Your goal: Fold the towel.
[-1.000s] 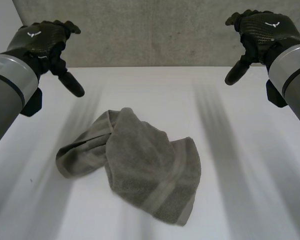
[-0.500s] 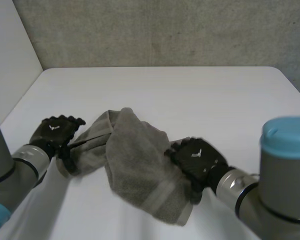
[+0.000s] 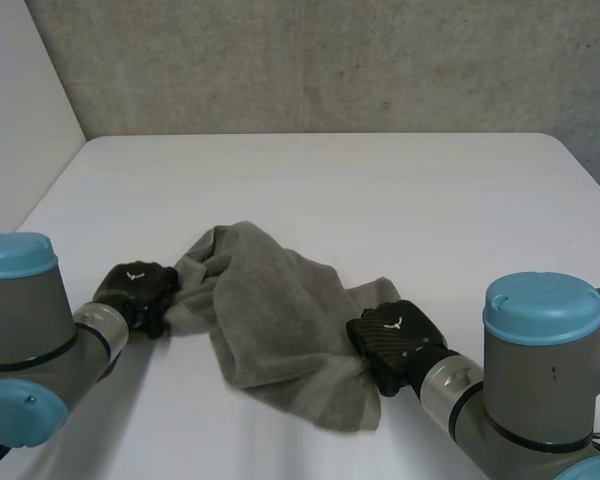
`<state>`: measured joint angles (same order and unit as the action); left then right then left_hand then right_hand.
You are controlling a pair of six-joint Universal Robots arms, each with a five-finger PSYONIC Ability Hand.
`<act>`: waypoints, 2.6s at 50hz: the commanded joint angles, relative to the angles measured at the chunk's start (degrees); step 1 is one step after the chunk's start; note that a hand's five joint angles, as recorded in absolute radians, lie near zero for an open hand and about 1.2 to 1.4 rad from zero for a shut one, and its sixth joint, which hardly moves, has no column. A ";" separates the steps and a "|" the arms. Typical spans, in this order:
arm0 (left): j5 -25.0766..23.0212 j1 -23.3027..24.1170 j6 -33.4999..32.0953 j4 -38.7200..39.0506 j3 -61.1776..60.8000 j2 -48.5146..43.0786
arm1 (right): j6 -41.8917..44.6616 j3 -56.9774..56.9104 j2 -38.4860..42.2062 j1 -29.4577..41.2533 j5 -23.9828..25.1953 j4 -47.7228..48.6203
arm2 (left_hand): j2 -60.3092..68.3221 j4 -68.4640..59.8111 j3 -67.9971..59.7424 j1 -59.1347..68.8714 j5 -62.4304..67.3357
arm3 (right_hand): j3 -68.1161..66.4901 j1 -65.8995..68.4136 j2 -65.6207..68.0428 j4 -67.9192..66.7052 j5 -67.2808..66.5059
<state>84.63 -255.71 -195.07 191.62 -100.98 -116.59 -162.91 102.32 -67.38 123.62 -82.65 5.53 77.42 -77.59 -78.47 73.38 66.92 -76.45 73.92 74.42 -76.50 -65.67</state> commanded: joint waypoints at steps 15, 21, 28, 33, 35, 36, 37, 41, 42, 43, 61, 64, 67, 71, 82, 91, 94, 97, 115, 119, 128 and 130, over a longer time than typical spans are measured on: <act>-0.87 -4.44 6.54 -13.89 3.32 30.72 | 0.67 -18.99 -19.55 -16.21 9.95 -23.97 | 2.58 -2.41 -1.53 6.62 3.08 | -3.55 6.08 5.58 -3.50 -4.33; -3.32 -5.68 6.72 -14.61 5.61 18.98 | 0.84 -24.61 -6.83 -16.66 11.11 -24.96 | 2.58 -2.41 -1.53 6.62 3.08 | -3.55 6.08 5.58 -3.50 -4.33; -2.71 -3.92 6.99 -14.78 15.28 1.63 | 0.76 -37.20 8.15 -14.20 10.23 -24.69 | -1.77 1.94 2.82 2.27 -1.27 | -3.55 6.08 5.58 -3.50 -4.33; -1.49 -2.96 9.26 -14.70 31.33 -9.96 | 0.67 -56.05 22.27 -13.32 4.19 -24.00 | -10.32 10.48 11.36 -6.28 -9.82 | -3.55 6.08 5.58 -3.50 -4.33; -0.70 -2.95 10.49 -14.70 35.11 -11.63 | 0.76 -60.10 24.65 -13.32 1.21 -23.29 | -20.67 20.84 21.72 -16.64 -20.18 | 9.38 -6.85 -7.35 9.43 8.60; -0.69 -2.95 10.50 -14.70 35.15 -11.65 | 0.76 -60.14 24.67 -13.32 1.18 -23.29 | -20.78 20.95 21.83 -16.74 -20.28 | 9.51 -6.98 -7.48 9.56 8.73; 0.26 -2.87 11.55 -14.87 38.71 -12.95 | 0.84 -64.23 26.84 -13.32 -2.65 -22.94 | -42.43 42.60 43.48 -38.39 -41.93 | 46.48 -43.95 -44.45 46.53 45.70; 3.43 -2.69 12.35 -15.22 43.67 -14.20 | 1.02 -70.93 29.24 -13.23 -9.09 -23.64 | -66.36 66.53 67.41 -62.33 -65.87 | 66.45 -63.92 -64.42 66.50 65.67; 3.44 -2.69 12.35 -15.22 43.67 -14.20 | 1.02 -70.95 29.24 -13.23 -9.11 -23.64 | -66.36 66.53 67.41 -62.33 -65.87 | 66.45 -63.92 -64.42 66.50 65.67; 4.31 -2.52 12.35 -15.22 43.50 -13.59 | 0.93 -70.95 28.63 -13.23 -9.80 -24.16 | -66.36 66.53 67.41 -62.33 -65.87 | 66.45 -63.92 -64.42 66.50 65.67; -3.07 -4.80 9.10 -12.50 17.04 8.92 | 14.20 -37.81 1.91 -13.23 -0.85 -24.17 | -62.49 62.66 63.54 -58.46 -62.00 | 66.45 -63.92 -64.42 66.50 65.67; -8.07 -5.77 3.82 -12.41 10.62 13.05 | 14.64 -30.78 -1.87 -13.23 -0.32 -23.90 | -61.15 61.32 62.20 -57.11 -60.65 | 66.45 -63.92 -64.42 66.50 65.67; -11.49 -6.73 -2.91 -12.24 4.50 15.85 | 15.08 -23.31 -5.56 -13.23 0.56 -22.76 | -59.14 59.31 60.19 -55.11 -58.65 | 66.45 -63.92 -64.42 66.50 65.67; -12.47 -8.48 -12.50 -10.75 -3.24 18.76 | 15.70 -12.97 -9.33 -13.58 3.01 -19.17 | -55.45 55.62 56.50 -51.41 -54.96 | 61.67 -59.15 -59.64 61.73 60.89; -12.91 -14.11 -22.02 -5.12 -12.23 17.89 | 21.23 2.08 -10.49 -15.24 8.37 -10.12 | -51.73 51.90 52.78 -47.69 -51.23 | 58.12 -55.60 -56.09 58.18 57.34; -12.82 -14.29 -21.67 -0.46 -11.00 12.17 | 21.85 4.99 -6.44 -19.29 11.99 -1.05 | -53.07 53.24 54.12 -49.04 -52.58 | 49.71 -47.19 -47.68 49.77 48.93; -12.73 -13.59 -21.49 1.90 -10.12 9.90 | 21.76 4.73 -4.42 -19.56 12.51 0.88 | -53.24 53.41 54.29 -49.20 -52.74 | 49.71 -47.19 -47.68 49.77 48.93; -12.65 -12.98 -21.49 4.19 -9.42 8.57 | 21.85 4.03 -2.06 -19.56 12.43 2.54 | -53.75 53.92 54.80 -49.71 -53.25 | 49.54 -47.02 -47.51 49.60 48.76; -12.29 -9.81 -19.29 7.80 -3.35 3.38 | 21.94 -0.46 5.42 -19.47 11.63 8.97 | -54.08 54.25 55.13 -50.05 -53.59 | 47.36 -44.83 -45.32 47.41 46.58; -12.21 -9.72 -17.63 7.80 -2.30 2.68 | 21.76 -2.21 6.65 -19.38 11.46 9.14 | -53.92 54.09 54.97 -49.88 -53.42 | 44.68 -42.15 -42.65 44.73 43.90; -12.21 -9.46 -15.78 7.80 -1.06 2.06 | 21.15 -5.46 9.11 -18.77 10.49 10.02 | -53.92 54.09 54.96 -49.88 -53.42 | 39.63 -37.10 -37.59 39.68 38.85; -12.21 -9.37 -15.78 7.80 -0.98 1.71 | 21.15 -5.90 9.46 -18.68 10.41 10.11 | -53.92 54.09 54.96 -49.88 -53.42 | 39.29 -36.76 -37.25 39.34 38.51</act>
<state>72.43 -265.21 -211.37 199.42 -102.40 -114.30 -141.54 98.28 -59.48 104.57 -71.79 15.10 24.56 -24.76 -24.66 24.88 14.11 -35.62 35.35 35.50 -35.52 -25.43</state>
